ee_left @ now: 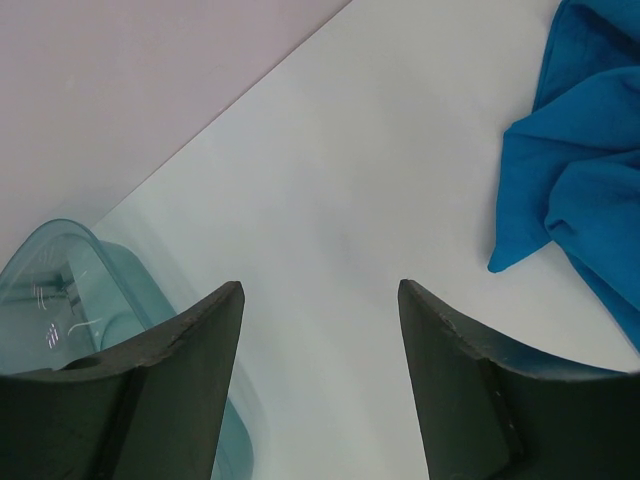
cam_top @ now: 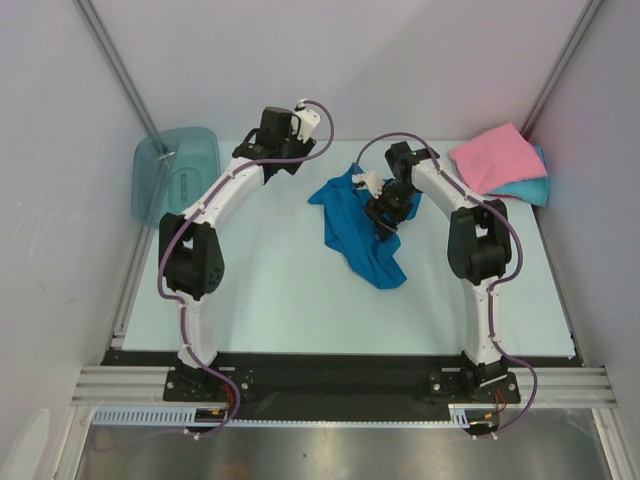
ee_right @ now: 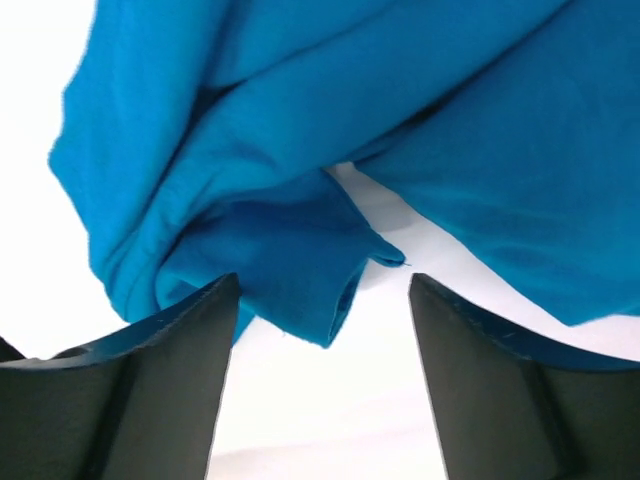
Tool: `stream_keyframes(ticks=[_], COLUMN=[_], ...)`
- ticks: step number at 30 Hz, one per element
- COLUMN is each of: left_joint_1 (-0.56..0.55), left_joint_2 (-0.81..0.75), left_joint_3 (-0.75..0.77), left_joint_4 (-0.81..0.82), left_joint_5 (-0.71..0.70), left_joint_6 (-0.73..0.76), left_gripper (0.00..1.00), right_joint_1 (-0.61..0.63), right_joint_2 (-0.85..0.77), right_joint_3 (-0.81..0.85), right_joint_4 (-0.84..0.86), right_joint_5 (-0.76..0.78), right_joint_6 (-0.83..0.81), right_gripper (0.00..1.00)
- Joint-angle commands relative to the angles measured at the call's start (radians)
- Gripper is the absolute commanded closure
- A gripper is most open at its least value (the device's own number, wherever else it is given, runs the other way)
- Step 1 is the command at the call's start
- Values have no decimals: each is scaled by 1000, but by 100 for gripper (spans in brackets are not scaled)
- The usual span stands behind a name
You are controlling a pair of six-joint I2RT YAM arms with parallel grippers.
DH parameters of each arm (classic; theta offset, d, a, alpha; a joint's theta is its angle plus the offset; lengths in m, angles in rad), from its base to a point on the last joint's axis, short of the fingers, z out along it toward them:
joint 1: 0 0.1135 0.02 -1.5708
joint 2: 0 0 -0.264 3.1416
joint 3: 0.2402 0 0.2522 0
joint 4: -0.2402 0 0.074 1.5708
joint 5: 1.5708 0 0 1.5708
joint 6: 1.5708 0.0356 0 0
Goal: Fold and stack the t-shirts
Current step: Flatten the tshirt out
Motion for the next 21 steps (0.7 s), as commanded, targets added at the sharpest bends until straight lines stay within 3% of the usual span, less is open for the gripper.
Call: stream_keyframes(ticks=[1, 3, 5, 6, 11, 13, 15, 21], left_joint_1=[-5, -5, -5, -6, -5, -5, -5, -5], left_joint_2=[-35, -35, -36, -36, -35, -32, -29, -1], left_joint_3=[30, 29, 27, 24, 3, -7, -11, 2], left_joint_4=[14, 14, 14, 14, 20, 21, 21, 27], left_joint_5=[19, 16, 14, 12, 11, 19, 29, 48], left_joint_6=[-8, -8, -8, -8, 7, 18, 27, 30], left_gripper=[31, 31, 31, 31, 32, 38, 40, 40], right_joint_1=[-15, -16, -16, -16, -13, -19, -34, -94], right_joint_2=[-66, -64, -61, -60, -84, -125, -167, -271], right_joint_3=[2, -5, -10, -12, -7, -2, 8, 44], right_joint_4=[10, 7, 11, 22, 100, 163, 299, 690], right_joint_5=[21, 24, 27, 38, 159, 313, 511, 836], right_joint_6=[-1, -3, 2, 11, 26, 20, -1, -119], right_gripper=[27, 34, 73, 99, 100, 100, 100, 100])
